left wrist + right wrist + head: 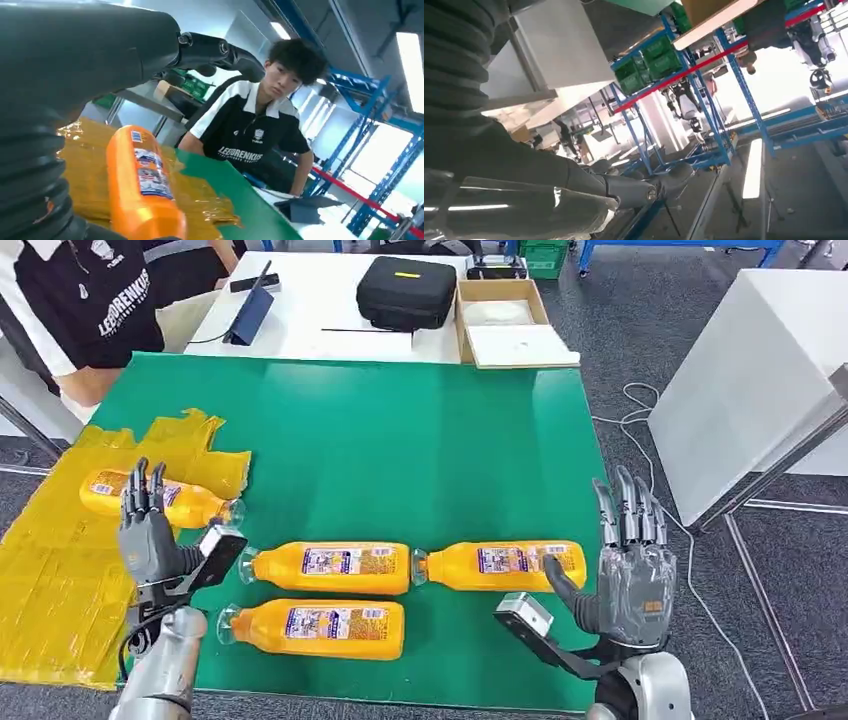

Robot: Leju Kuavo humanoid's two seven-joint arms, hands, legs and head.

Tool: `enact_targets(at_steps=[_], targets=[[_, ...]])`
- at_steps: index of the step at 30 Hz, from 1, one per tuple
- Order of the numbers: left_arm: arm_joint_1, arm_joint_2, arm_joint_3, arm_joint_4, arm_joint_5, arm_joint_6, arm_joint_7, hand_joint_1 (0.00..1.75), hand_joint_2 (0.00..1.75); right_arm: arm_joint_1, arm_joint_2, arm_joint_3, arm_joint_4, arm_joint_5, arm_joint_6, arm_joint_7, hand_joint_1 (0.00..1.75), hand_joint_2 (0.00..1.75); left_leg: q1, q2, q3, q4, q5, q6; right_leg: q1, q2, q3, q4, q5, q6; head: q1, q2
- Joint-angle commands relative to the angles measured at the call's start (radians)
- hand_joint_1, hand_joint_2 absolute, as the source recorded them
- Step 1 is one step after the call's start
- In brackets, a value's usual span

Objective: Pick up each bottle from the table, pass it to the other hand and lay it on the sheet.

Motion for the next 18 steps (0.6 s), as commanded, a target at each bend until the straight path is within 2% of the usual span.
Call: enact_targets(at_steps=[1, 3, 6, 7, 12, 14, 15, 16, 18], targets=[[-0.011, -0.024, -0.036, -0.022, 0.017, 0.000, 0.010, 0.00, 1.75, -0.038, -0.031, -0.015, 0.071, 0.018, 0.032, 0.019, 0.00, 1.75, 0.001, -0.001, 0.002, 0.000, 0.000, -0.002, 0.001, -0.001, 0.002, -0.001, 0.000, -0.001, 0.000, 0.000], [0.017, -0.102, 0.003, -0.219, -0.024, 0.000, -0.068, 0.00, 1.75, -0.062, -0.047, -0.012, 0.084, 0.051, 0.149, 0.071, 0.00, 1.75, 0.003, -0.001, 0.001, 0.000, -0.001, -0.003, 0.001, -0.001, 0.002, -0.001, 0.000, -0.001, 0.000, 0.000], [0.023, -0.150, -0.039, -0.314, -0.032, 0.000, -0.068, 0.00, 1.75, -0.088, -0.044, -0.030, 0.094, 0.029, 0.229, 0.078, 0.00, 1.75, 0.005, 0.000, -0.001, 0.002, -0.001, -0.003, 0.002, 0.000, 0.001, 0.000, 0.000, 0.000, 0.000, 0.000], [0.021, -0.151, -0.045, -0.314, -0.029, 0.000, -0.061, 0.00, 1.75, -0.090, -0.042, -0.033, 0.093, 0.026, 0.238, 0.076, 0.00, 1.75, 0.005, 0.000, 0.000, 0.003, -0.001, -0.004, 0.002, 0.000, 0.002, 0.000, -0.001, 0.000, 0.000, 0.000], [0.017, -0.100, -0.231, -0.263, 0.024, 0.000, 0.090, 0.00, 1.75, -0.108, -0.032, -0.067, 0.116, -0.031, 0.372, 0.059, 0.00, 1.75, 0.004, -0.003, 0.001, 0.001, 0.000, -0.005, 0.001, -0.003, 0.004, -0.001, -0.001, 0.000, 0.000, 0.000], [0.022, -0.056, -0.378, -0.225, 0.152, -0.022, 0.146, 0.00, 1.75, -0.139, -0.035, -0.073, 0.184, -0.045, 0.462, 0.069, 0.00, 1.75, 0.004, -0.002, 0.001, 0.000, 0.001, -0.005, 0.001, -0.002, 0.003, -0.001, 0.000, -0.001, 0.000, 0.000], [0.024, -0.052, -0.409, -0.226, 0.163, -0.020, 0.160, 0.00, 1.75, -0.145, -0.035, -0.074, 0.205, -0.044, 0.462, 0.069, 0.00, 1.75, 0.004, -0.002, 0.001, 0.000, 0.001, -0.004, 0.001, -0.002, 0.002, -0.001, 0.000, -0.001, 0.000, 0.000], [0.035, -0.050, -0.459, -0.251, 0.285, -0.110, 0.150, 0.00, 1.75, -0.149, -0.033, -0.078, 0.230, -0.056, 0.473, 0.065, 0.00, 1.75, 0.004, -0.002, 0.000, 0.000, 0.001, -0.004, 0.001, -0.002, 0.002, -0.001, 0.000, -0.001, 0.000, 0.000], [0.061, -0.052, -0.520, -0.311, 0.404, -0.190, 0.127, 0.00, 1.75, -0.159, -0.055, -0.072, 0.286, -0.088, 0.486, 0.050, 0.00, 1.75, 0.004, -0.003, 0.001, -0.001, 0.001, -0.004, 0.001, -0.003, 0.004, -0.002, 0.000, -0.001, 0.000, 0.000]])
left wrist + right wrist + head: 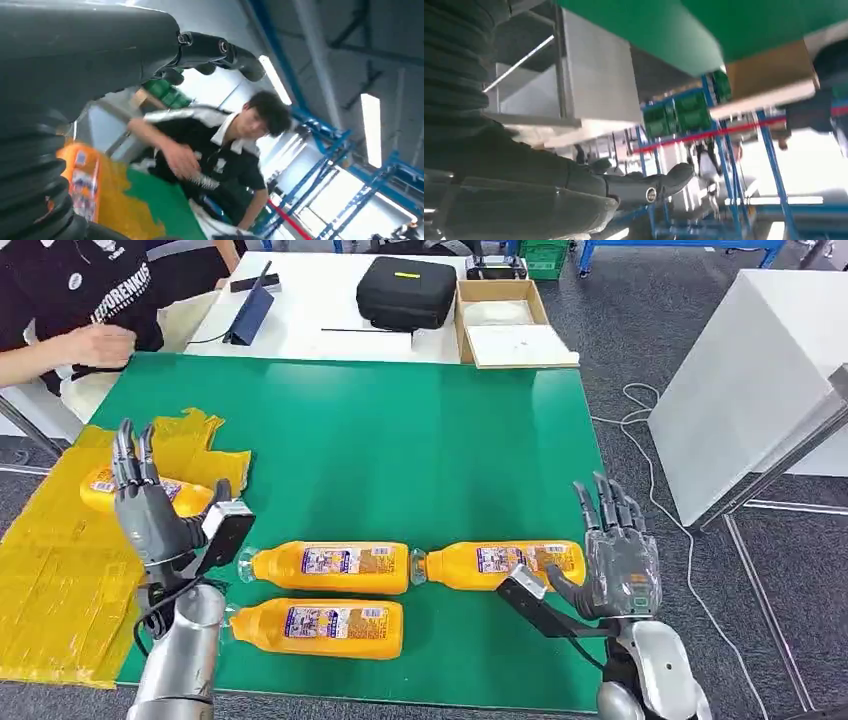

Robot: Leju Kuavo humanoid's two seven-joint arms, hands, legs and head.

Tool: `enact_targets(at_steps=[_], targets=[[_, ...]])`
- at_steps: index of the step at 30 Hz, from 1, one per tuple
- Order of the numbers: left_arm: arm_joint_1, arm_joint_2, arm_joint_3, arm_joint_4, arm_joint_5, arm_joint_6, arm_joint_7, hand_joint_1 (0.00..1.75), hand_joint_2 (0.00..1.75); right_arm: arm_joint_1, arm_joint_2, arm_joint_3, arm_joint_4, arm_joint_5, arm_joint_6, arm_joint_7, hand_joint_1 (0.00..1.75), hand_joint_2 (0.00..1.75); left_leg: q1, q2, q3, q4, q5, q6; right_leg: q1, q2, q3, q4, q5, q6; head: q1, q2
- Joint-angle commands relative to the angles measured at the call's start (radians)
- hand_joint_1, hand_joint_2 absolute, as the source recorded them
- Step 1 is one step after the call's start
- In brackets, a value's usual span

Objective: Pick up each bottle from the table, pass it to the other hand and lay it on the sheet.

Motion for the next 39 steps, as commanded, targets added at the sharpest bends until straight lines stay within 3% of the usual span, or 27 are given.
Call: enact_targets(at_steps=[1, 7, 22, 35, 39], targets=[[0.048, 0.056, -0.385, -0.084, 0.410, -0.229, 0.025, 0.00, 1.75, -0.094, -0.036, -0.028, 0.261, -0.078, 0.103, -0.026, 0.00, 1.75, 0.001, -0.001, 0.002, 0.000, 0.000, -0.002, 0.001, -0.001, 0.003, -0.002, 0.000, 0.000, 0.000, 0.000], [0.105, 0.074, -0.443, -0.231, 0.516, -0.283, 0.013, 0.00, 1.75, -0.123, -0.098, 0.027, 0.369, -0.146, 0.135, -0.035, 0.00, 1.75, 0.001, 0.001, 0.002, 0.000, -0.001, -0.002, 0.000, 0.001, 0.003, -0.002, 0.000, 0.000, 0.000, 0.000], [0.062, 0.091, -0.470, -0.172, 0.574, -0.281, -0.014, 0.00, 1.75, -0.024, -0.192, 0.041, 0.341, -0.203, 0.114, -0.022, 0.00, 1.75, 0.001, -0.003, 0.001, 0.000, 0.000, -0.002, 0.000, -0.004, 0.003, -0.001, -0.001, 0.000, -0.001, 0.000], [0.034, 0.091, -0.487, -0.111, 0.586, -0.257, -0.037, 0.00, 1.75, -0.043, -0.162, 0.083, 0.368, -0.139, 0.033, 0.013, 0.00, 1.75, 0.001, -0.002, 0.001, -0.001, 0.000, -0.002, 0.000, -0.002, 0.001, -0.001, 0.000, -0.001, 0.000, 0.000], [0.030, 0.084, -0.487, -0.114, 0.583, -0.254, -0.035, 0.00, 1.75, -0.078, -0.105, 0.105, 0.371, -0.073, -0.011, 0.029, 0.00, 1.75, 0.001, 0.000, 0.000, 0.000, 0.000, -0.001, 0.001, 0.000, 0.001, -0.001, 0.000, -0.001, 0.000, 0.000]])
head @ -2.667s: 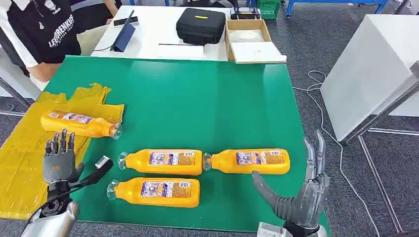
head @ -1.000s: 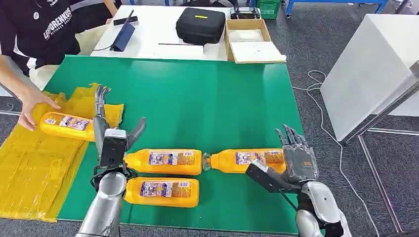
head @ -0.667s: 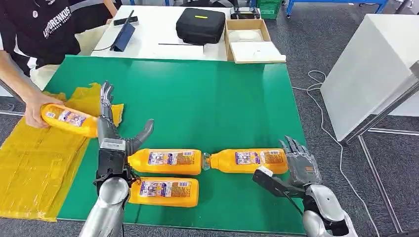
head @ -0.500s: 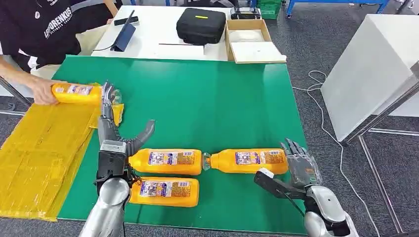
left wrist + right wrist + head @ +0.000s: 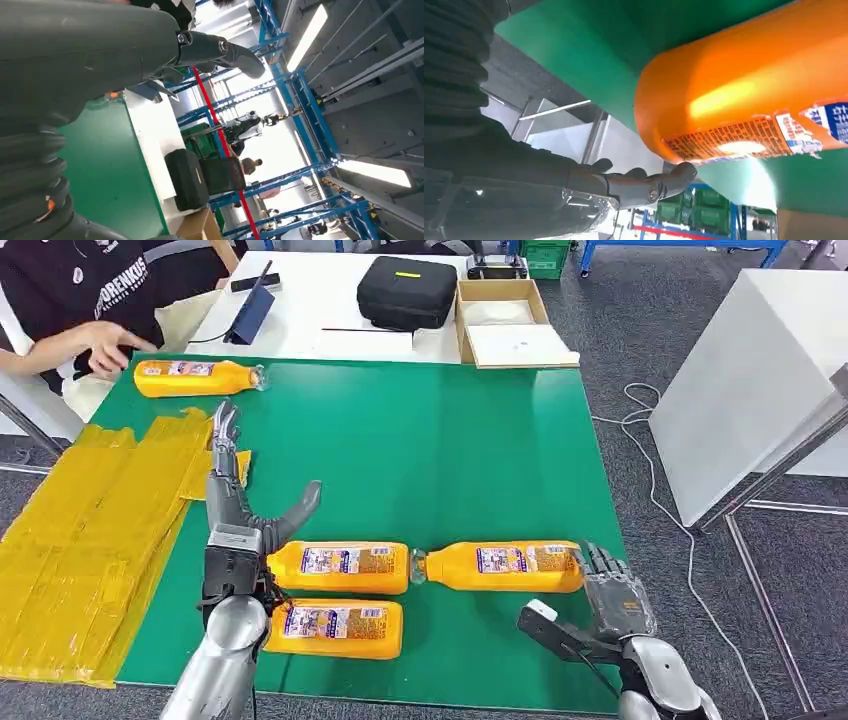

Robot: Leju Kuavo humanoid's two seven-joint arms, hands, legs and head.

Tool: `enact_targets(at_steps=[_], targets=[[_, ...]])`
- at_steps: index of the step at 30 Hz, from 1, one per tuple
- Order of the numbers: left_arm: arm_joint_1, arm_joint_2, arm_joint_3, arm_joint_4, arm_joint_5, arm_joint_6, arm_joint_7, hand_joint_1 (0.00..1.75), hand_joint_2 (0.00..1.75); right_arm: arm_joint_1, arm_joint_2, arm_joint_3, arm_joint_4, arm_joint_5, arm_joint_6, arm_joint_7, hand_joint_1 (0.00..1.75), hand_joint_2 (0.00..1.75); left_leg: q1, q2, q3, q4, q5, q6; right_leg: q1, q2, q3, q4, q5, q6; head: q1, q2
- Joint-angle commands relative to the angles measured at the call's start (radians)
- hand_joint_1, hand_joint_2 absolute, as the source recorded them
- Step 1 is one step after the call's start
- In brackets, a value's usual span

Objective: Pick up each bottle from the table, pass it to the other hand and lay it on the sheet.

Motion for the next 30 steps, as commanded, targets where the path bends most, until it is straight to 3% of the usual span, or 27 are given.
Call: enact_targets(at_steps=[1, 17, 30], targets=[[-0.045, 0.016, -0.016, 0.084, -0.007, 0.009, 0.006, 0.00, 1.75, -0.079, 0.086, 0.072, 0.059, 0.092, -0.064, 0.026, 0.00, 1.75, 0.001, 0.003, 0.003, -0.001, -0.001, -0.003, 0.001, 0.003, 0.002, -0.001, 0.000, -0.001, 0.000, 0.000], [-0.035, 0.002, 0.020, 0.094, -0.028, 0.013, 0.025, 0.00, 1.75, -0.151, 0.173, 0.103, 0.064, 0.224, -0.054, 0.072, 0.00, 1.75, 0.001, 0.004, 0.003, 0.000, -0.001, -0.004, 0.000, 0.003, 0.003, 0.000, 0.000, -0.001, 0.000, 0.000], [-0.014, -0.018, 0.022, 0.079, -0.049, 0.004, 0.036, 0.00, 1.75, -0.242, 0.202, 0.102, 0.309, 0.242, -0.036, 0.062, 0.00, 1.75, 0.001, 0.002, 0.002, -0.001, 0.000, -0.002, 0.001, 0.002, 0.002, -0.001, 0.000, 0.000, 0.000, 0.000]])
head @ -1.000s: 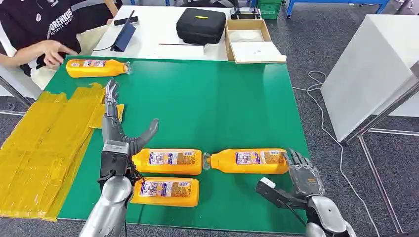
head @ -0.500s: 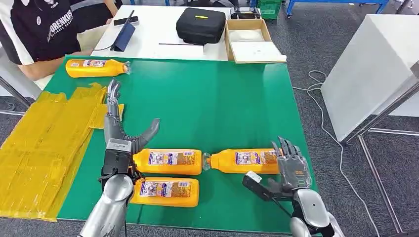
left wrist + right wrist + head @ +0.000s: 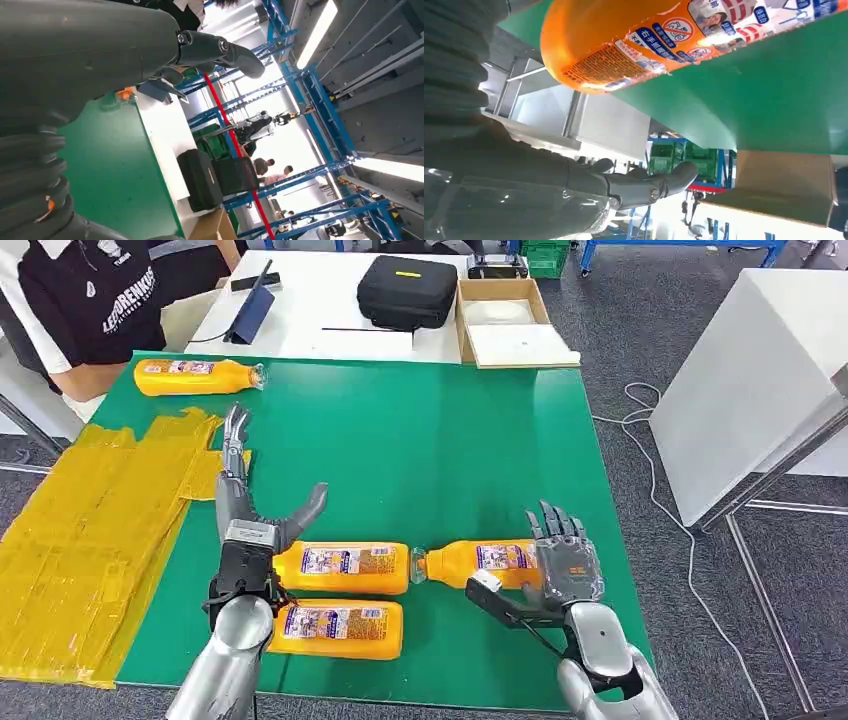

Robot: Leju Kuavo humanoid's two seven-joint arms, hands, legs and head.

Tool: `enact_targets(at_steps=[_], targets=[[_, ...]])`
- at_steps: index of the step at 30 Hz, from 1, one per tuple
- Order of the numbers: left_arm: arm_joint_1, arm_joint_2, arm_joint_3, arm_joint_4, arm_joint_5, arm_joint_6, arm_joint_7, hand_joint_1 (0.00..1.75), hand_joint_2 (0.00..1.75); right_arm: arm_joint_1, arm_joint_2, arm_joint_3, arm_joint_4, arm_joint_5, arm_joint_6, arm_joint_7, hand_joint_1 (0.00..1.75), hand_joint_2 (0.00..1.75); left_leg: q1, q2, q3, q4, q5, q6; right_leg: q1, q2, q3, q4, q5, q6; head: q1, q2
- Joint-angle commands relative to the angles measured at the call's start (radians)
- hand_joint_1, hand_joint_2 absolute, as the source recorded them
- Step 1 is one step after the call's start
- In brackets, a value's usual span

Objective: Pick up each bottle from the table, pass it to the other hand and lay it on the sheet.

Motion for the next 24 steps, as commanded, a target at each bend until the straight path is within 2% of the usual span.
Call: enact_targets(at_steps=[1, 9, 17, 24], targets=[[-0.009, -0.006, 0.020, 0.045, 0.000, -0.010, 0.008, 0.00, 1.75, -0.112, 0.024, 0.023, 0.264, -0.008, 0.010, -0.010, 0.00, 1.75, 0.001, 0.003, 0.004, -0.001, -0.001, -0.002, 0.000, 0.003, 0.003, -0.001, 0.000, -0.001, 0.000, 0.000], [-0.008, -0.009, 0.037, 0.078, 0.007, 0.000, 0.011, 0.00, 1.75, -0.181, 0.079, 0.005, 0.503, 0.002, 0.011, -0.006, 0.00, 1.75, 0.000, 0.002, 0.003, -0.001, 0.000, -0.002, 0.000, 0.002, 0.003, -0.002, 0.001, 0.000, 0.000, 0.000], [-0.018, -0.016, 0.051, 0.126, 0.017, 0.002, 0.004, 0.00, 1.75, -0.243, 0.097, -0.046, 0.654, -0.024, 0.012, -0.021, 0.00, 1.75, 0.001, 0.003, 0.008, -0.002, 0.001, -0.004, 0.001, 0.001, 0.007, -0.003, 0.002, -0.001, 0.000, 0.000], [-0.011, -0.020, 0.057, 0.156, 0.030, 0.016, -0.011, 0.00, 1.75, -0.277, 0.107, -0.078, 0.790, -0.026, -0.014, -0.027, 0.00, 1.75, 0.001, 0.007, 0.015, -0.002, 0.000, -0.003, 0.002, 0.006, 0.011, -0.002, 0.004, -0.004, 0.000, 0.000]])
